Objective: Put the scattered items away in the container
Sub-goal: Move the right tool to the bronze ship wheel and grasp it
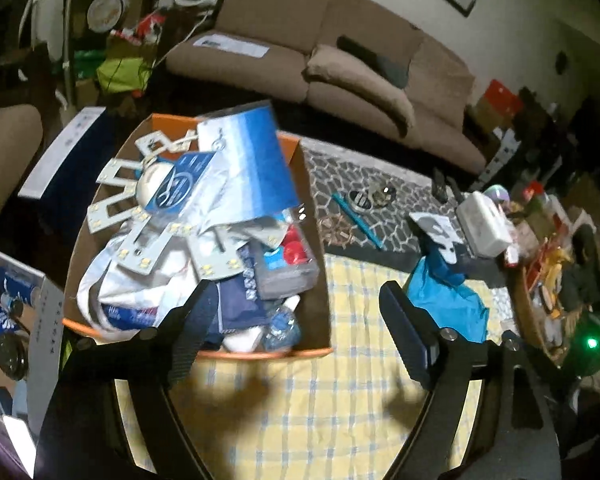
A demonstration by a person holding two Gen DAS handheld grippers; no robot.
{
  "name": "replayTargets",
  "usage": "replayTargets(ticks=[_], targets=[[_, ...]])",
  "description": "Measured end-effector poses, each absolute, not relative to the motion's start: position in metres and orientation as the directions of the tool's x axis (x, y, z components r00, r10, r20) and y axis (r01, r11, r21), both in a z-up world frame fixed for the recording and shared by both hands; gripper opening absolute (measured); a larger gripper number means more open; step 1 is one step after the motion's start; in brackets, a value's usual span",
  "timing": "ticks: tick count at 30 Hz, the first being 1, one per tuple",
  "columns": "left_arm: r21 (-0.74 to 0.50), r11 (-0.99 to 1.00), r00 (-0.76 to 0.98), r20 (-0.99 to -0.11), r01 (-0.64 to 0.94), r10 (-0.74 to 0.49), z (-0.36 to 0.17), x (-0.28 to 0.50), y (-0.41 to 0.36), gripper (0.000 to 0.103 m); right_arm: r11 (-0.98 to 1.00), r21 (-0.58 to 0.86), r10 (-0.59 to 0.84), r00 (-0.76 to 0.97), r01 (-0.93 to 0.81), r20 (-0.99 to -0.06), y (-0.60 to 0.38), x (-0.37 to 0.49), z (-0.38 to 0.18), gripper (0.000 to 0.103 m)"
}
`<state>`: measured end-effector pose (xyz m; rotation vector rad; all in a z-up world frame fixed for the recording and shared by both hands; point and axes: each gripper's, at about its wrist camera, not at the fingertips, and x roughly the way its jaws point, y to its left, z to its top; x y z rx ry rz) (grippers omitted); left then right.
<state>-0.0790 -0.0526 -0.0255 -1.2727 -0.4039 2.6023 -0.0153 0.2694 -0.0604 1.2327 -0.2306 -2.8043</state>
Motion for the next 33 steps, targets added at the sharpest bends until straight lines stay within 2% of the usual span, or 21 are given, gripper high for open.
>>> replayTargets(ticks=[3, 8, 11, 14, 16, 18, 21, 24, 30, 31, 33], targets=[[-0.294, -0.954, -0.615, -0.741, -0.063, 0.269, -0.025, -0.08, -0.049, 0.081, -0.983, 0.181, -0.143, -0.671, 0.013, -0.727, 0.27, -0.017, -0.062, 0.102], [-0.326, -0.942, -0.634, -0.714, -0.077, 0.298, -0.014, -0.081, -0.053, 0.08, -0.974, 0.169, -0.228, -0.655, 0.153, -0.721, 0.23, -0.017, -0.059, 0.102], [-0.296, -0.954, -0.657, -0.71, -0.048, 0.253, -0.012, -0.084, -0.057, 0.08, -0.972, 0.098, -0.213, -0.623, 0.213, -0.752, 0.2, -0.044, -0.068, 0.102], [-0.316, -0.948, -0.647, -0.718, -0.025, 0.256, -0.014, -0.092, -0.064, 0.08, -0.96, 0.069, -0.226, -0.603, 0.273, -0.765, 0.177, -0.095, -0.077, 0.102], [-0.326, -0.945, -0.645, -0.718, -0.021, 0.261, -0.015, -0.094, -0.068, 0.08, -0.96, 0.071, -0.22, -0.572, 0.271, -0.79, 0.167, -0.136, -0.089, 0.102], [-0.324, -0.946, -0.641, -0.722, -0.021, 0.261, -0.015, -0.095, -0.073, 0.08, -0.974, 0.021, -0.138, -0.518, 0.226, -0.844, 0.157, -0.181, -0.109, 0.102], [-0.325, -0.946, -0.645, -0.721, -0.008, 0.253, -0.013, -0.097, -0.083, 0.08, -0.974, 0.039, -0.145, -0.487, 0.221, -0.861, 0.144, -0.225, -0.131, 0.102], [-0.311, -0.95, -0.657, -0.717, 0.003, 0.232, -0.009, -0.1, -0.094, 0.08, -0.978, 0.0, -0.098, -0.46, 0.208, -0.883, 0.131, -0.255, -0.157, 0.102], [-0.39, -0.92, -0.657, -0.704, 0.039, 0.27, -0.011, -0.109, -0.118, 0.08, -0.985, -0.021, -0.062, -0.46, 0.173, -0.886, 0.133, -0.271, -0.191, 0.103], [-0.397, -0.917, -0.653, -0.705, 0.037, 0.279, -0.012, -0.111, -0.118, 0.08, -0.984, -0.019, -0.066, -0.466, 0.175, -0.882, 0.134, -0.271, -0.192, 0.102], [-0.398, -0.917, -0.651, -0.704, 0.03, 0.284, -0.013, -0.111, -0.116, 0.079, -0.984, -0.006, -0.086, -0.501, 0.178, -0.861, 0.139, -0.265, -0.186, 0.087]])
